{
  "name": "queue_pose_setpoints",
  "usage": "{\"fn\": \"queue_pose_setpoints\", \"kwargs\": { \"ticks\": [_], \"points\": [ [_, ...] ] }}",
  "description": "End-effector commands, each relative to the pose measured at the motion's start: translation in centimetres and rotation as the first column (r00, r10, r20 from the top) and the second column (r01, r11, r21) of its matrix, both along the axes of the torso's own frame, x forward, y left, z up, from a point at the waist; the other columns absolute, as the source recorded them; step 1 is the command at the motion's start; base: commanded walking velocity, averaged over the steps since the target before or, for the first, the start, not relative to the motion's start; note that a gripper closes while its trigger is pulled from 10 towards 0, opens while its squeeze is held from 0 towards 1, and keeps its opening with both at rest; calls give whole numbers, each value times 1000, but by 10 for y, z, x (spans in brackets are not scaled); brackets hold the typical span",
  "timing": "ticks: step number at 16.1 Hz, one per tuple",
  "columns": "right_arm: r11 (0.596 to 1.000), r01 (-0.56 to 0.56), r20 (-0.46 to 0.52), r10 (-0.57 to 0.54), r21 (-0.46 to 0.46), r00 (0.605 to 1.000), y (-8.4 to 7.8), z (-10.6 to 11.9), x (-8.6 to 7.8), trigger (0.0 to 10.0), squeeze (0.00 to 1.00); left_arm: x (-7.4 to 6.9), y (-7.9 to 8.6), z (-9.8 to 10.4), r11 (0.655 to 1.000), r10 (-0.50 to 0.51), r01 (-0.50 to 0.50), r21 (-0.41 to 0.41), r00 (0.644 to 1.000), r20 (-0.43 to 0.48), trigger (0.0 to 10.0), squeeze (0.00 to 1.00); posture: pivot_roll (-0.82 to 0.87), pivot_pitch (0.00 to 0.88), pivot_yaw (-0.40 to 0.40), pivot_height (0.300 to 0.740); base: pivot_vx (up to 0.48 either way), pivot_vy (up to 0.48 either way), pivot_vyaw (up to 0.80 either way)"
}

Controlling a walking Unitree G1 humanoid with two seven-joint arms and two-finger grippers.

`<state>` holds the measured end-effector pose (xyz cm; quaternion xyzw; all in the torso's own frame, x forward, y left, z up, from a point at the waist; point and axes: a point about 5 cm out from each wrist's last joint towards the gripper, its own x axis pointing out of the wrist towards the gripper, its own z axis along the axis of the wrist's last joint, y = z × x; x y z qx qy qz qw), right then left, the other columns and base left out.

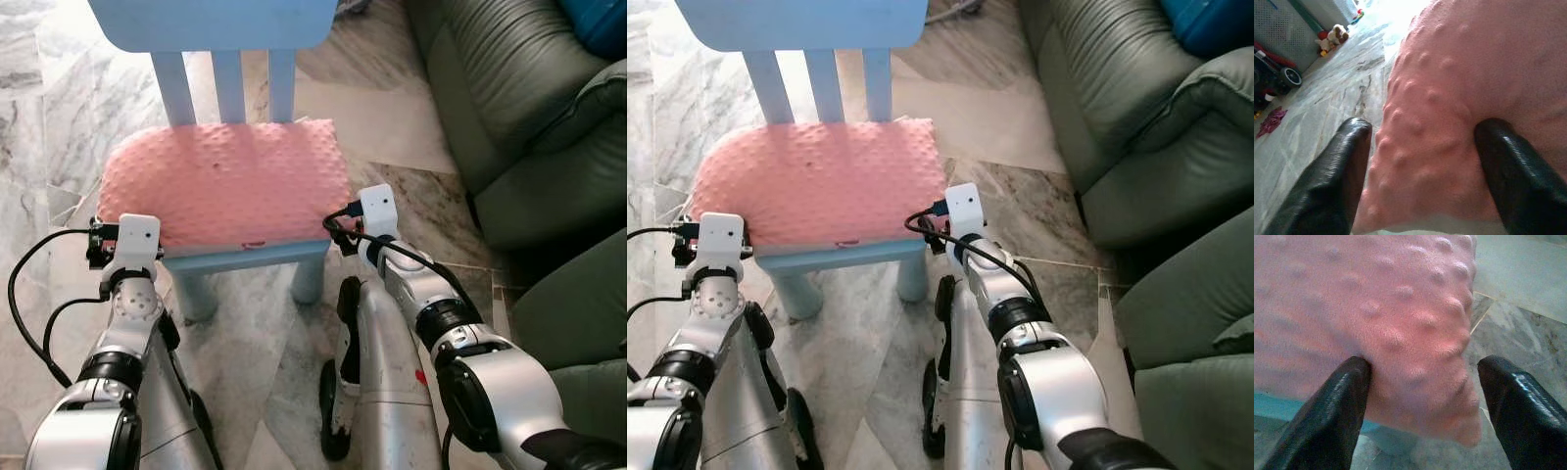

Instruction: Move the pillow to the sofa

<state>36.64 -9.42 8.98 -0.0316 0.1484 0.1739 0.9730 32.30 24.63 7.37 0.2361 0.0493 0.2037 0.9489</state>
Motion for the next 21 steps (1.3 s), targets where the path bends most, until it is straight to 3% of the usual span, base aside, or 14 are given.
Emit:
{"fn": "queue_pose_setpoints", "kwargs": {
  "ticks": [1, 10, 21],
  "points": [
    [999, 29, -30, -29, 12, 999, -6, -6, -2, 0, 0, -4, -1, -9, 1000, 5, -5, -4, 999, -31, 0, 0, -49, 281, -163, 437, 0, 0, 0],
    [997, 63, -52, -60, 38, 997, -10, -8, -2, 0, 0, -8, -2, -19, 997, -6, 2, -76, 999, -53, 0, 0, -51, 279, -169, 437, 0, 0, 0],
    [995, 77, -71, -72, 65, 995, -9, -9, -2, 0, 0, -4, -7, -17, 994, -53, 48, -101, 997, -50, 0, 0, -40, 265, -162, 437, 0, 0, 0]
  ]
}}
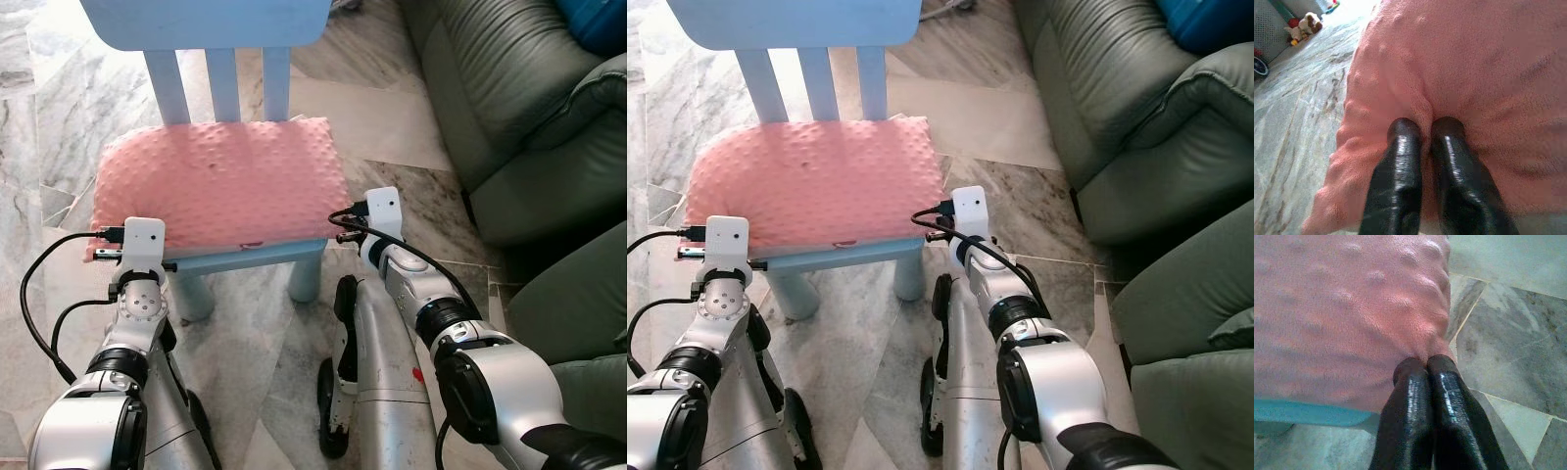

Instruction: Move the pillow to the sofa

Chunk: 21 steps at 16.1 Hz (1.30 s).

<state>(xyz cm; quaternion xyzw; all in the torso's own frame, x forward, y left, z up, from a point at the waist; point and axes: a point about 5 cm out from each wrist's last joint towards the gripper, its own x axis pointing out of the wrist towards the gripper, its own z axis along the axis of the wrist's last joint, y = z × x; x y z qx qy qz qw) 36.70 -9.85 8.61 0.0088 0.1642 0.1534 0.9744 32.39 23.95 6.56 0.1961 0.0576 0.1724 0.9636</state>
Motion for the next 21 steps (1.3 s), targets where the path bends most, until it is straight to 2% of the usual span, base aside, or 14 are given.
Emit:
{"fn": "queue_pose_setpoints", "kwargs": {
  "ticks": [1, 7, 11, 13, 15, 16, 17, 18, 19, 20, 21],
  "points": [
    [1000, 20, -27, -20, 1, 999, -5, -6, -2, 0, 0, -5, -1, -9, 1000, 3, -3, -9, 999, -41, 0, 0, -40, 265, -162, 437, 0, 0, 0],
    [1000, 28, 3, -28, 14, 1000, -9, 0, 1, 0, 0, -13, -5, -10, 1000, -18, 18, 4, 1000, 19, 0, 0, -20, 257, -158, 437, 0, 0, 0],
    [998, 64, 29, -65, 24, 997, -38, -1, -2, 0, 0, -37, -5, 2, 998, -52, 54, -11, 988, 143, 0, 0, -17, 251, -153, 437, 0, 0, 0],
    [998, 70, 30, -70, 7, 997, -45, -3, -3, 0, 0, -39, -2, 8, 998, -53, 56, -11, 986, 158, 0, 0, -15, 251, -152, 437, 0, 0, 0],
    [996, 87, 3, -87, -22, 996, -51, -7, -5, 6000, 0, -37, -3, 15, 998, -59, 61, -12, 985, 161, 0, 0, -9, 250, -150, 437, 0, 0, 0],
    [996, 88, -7, -89, -32, 996, -51, -8, -5, 10000, 24, -35, -3, 17, 998, -60, 62, -10, 985, 159, 0, 0, -9, 250, -150, 437, 0, 0, 0],
    [996, 77, -12, -77, -50, 997, -50, -8, -5, 10000, 1000, -36, -4, 18, 998, -59, 59, 3, 990, 125, 0, 0, -8, 247, -149, 437, 0, 0, 0],
    [994, 72, -4, -73, -80, 997, -51, -8, -5, 10000, 1000, -38, -5, 17, 998, -56, 56, 1, 993, 105, 2980, 0, -6, 246, -147, 437, 0, 0, 0],
    [994, 79, -2, -79, -80, 997, -52, -8, -5, 10000, 1000, -41, -6, 15, 998, -55, 57, -14, 994, 96, 10000, 0, -4, 246, -148, 437, 0, 0, 0],
    [994, 82, -3, -82, -72, 997, -52, -7, -4, 10000, 1000, -45, -6, 14, 998, -49, 51, -28, 996, 80, 10000, 180, -5, 247, -146, 437, 0, 0, 0],
    [993, 82, 10, -82, -85, 997, -53, -6, -4, 10000, 1000, -50, -5, 12, 999, -26, 28, -32, 998, 62, 10000, 1000, -5, 247, -146, 437, 0, 0, 0]
  ]
}}
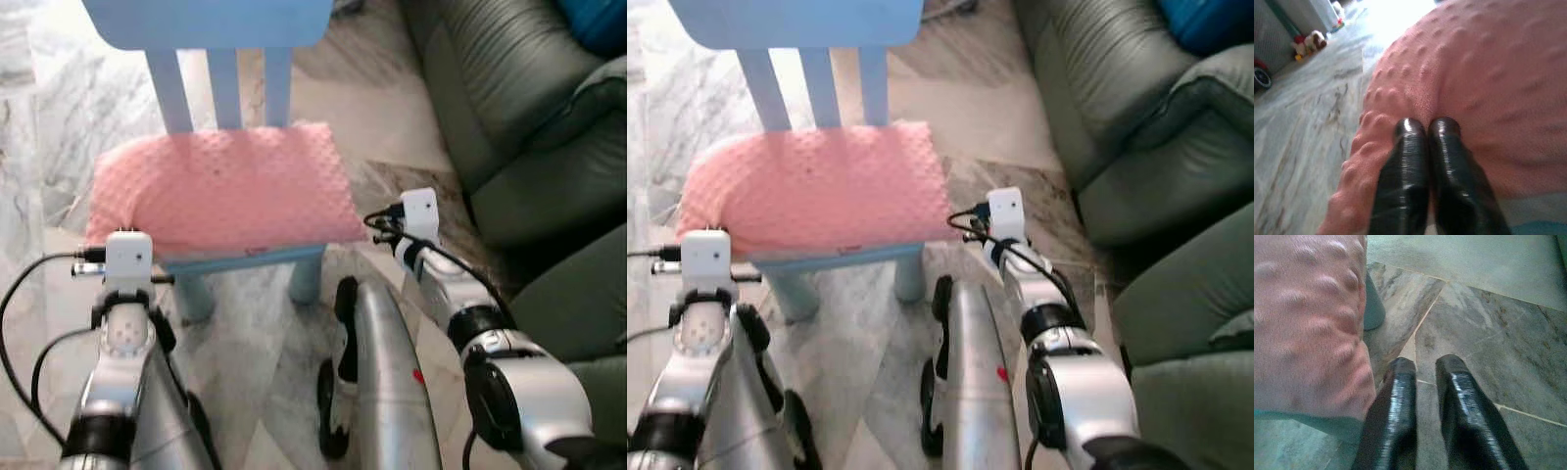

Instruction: Move the pillow to the sofa

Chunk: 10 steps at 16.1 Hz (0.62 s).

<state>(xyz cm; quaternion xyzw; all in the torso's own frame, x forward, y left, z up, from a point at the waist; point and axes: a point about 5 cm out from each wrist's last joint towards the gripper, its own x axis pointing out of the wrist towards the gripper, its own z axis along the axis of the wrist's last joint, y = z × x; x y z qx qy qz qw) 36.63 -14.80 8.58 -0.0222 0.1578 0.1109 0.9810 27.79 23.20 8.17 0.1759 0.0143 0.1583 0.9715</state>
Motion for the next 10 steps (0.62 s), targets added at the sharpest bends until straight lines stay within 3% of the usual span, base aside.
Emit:
{"fn": "queue_pose_setpoints", "kwargs": {
  "ticks": [1, 3, 5, 10],
  "points": [
    [999, 9, 1, -9, -30, 1000, -5, -4, -3, 10000, 1000, -8, 3, -5, 999, 30, -31, -14, 999, -38, 10000, 1000, -5, 248, -146, 437, 0, 0, 0],
    [999, 21, 41, -19, -34, 999, -7, 2, 0, 10000, 1000, -14, 0, -3, 1000, 25, -25, -17, 999, -45, 10000, 1000, -4, 245, -145, 437, 0, 0, 0],
    [999, 14, 109, -10, -29, 994, -4, 14, 5, 10000, 1000, -16, -5, 12, 999, -23, 24, 37, 1000, -20, 10000, 1000, -1, 246, -142, 437, 0, 0, 0],
    [1000, 8, 137, -4, -27, 991, 2, 17, 6, 10000, 1000, -18, -10, 18, 997, -52, 55, 47, 997, -58, 10000, 1000, 2, 242, -143, 437, 0, 0, 0]
  ]
}}
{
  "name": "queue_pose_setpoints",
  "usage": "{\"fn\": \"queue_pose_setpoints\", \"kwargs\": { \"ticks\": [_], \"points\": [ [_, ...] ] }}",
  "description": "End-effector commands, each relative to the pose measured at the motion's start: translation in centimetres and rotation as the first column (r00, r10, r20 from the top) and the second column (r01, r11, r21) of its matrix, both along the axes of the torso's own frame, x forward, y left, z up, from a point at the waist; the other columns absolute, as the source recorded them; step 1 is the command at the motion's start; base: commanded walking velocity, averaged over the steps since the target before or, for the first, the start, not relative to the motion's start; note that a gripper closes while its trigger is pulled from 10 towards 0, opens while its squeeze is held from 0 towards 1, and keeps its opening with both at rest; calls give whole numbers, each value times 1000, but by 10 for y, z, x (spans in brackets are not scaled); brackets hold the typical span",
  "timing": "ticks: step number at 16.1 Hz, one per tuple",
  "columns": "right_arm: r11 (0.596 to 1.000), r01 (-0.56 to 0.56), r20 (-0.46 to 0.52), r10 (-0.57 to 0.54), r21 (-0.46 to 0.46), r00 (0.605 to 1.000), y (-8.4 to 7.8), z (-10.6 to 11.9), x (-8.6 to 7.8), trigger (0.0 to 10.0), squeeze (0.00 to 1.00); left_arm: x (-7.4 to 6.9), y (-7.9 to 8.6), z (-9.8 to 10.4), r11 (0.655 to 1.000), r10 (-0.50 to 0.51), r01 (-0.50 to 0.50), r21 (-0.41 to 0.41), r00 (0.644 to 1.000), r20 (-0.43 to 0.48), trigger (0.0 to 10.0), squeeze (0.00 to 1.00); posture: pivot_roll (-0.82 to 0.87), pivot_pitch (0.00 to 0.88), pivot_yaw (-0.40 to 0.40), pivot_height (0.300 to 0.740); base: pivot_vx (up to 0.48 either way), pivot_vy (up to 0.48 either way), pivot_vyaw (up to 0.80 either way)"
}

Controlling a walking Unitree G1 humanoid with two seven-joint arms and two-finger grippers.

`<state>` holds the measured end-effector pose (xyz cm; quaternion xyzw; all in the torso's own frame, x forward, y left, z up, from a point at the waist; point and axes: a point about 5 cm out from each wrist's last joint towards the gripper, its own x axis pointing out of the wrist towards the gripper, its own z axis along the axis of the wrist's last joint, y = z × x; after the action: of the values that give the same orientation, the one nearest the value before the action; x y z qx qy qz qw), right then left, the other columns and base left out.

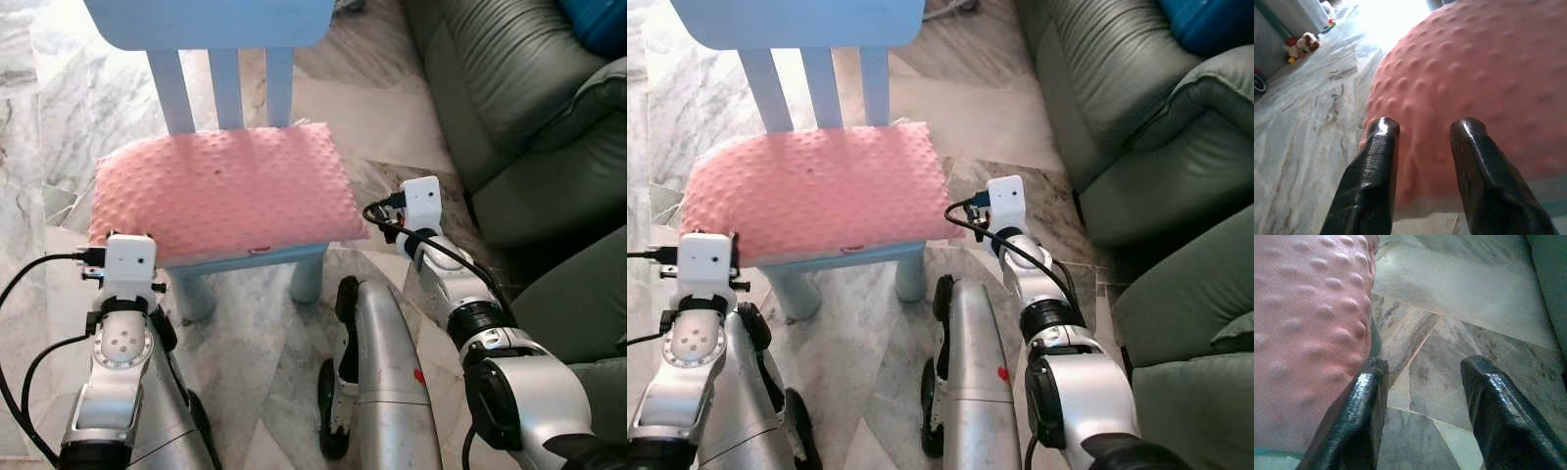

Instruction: Move the pillow to the sofa

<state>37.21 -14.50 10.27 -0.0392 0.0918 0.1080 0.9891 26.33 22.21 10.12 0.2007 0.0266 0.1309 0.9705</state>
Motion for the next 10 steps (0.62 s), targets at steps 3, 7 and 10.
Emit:
{"fn": "queue_pose_setpoints", "kwargs": {
  "ticks": [3, 7, 10],
  "points": [
    [1000, -11, 41, 9, 27, 999, 2, 5, 1, 10000, 1000, 7, 1, 24, 999, 20, -24, 36, 992, 124, 10000, 1000, 5, 245, -145, 437, 0, 0, 0],
    [989, -86, 151, 67, 123, 986, 11, 22, 2, 10000, 1000, 24, 9, 41, 995, 75, -86, 42, 976, 206, 10000, 1000, -7, 259, -151, 437, 0, 0, 0],
    [969, -178, 205, 141, 172, 969, 24, 29, 1, 10000, 1000, 36, 17, 30, 989, 145, -148, 9, 980, 138, 10000, 1000, -13, 265, -157, 437, 0, 0, 0]
  ]
}}
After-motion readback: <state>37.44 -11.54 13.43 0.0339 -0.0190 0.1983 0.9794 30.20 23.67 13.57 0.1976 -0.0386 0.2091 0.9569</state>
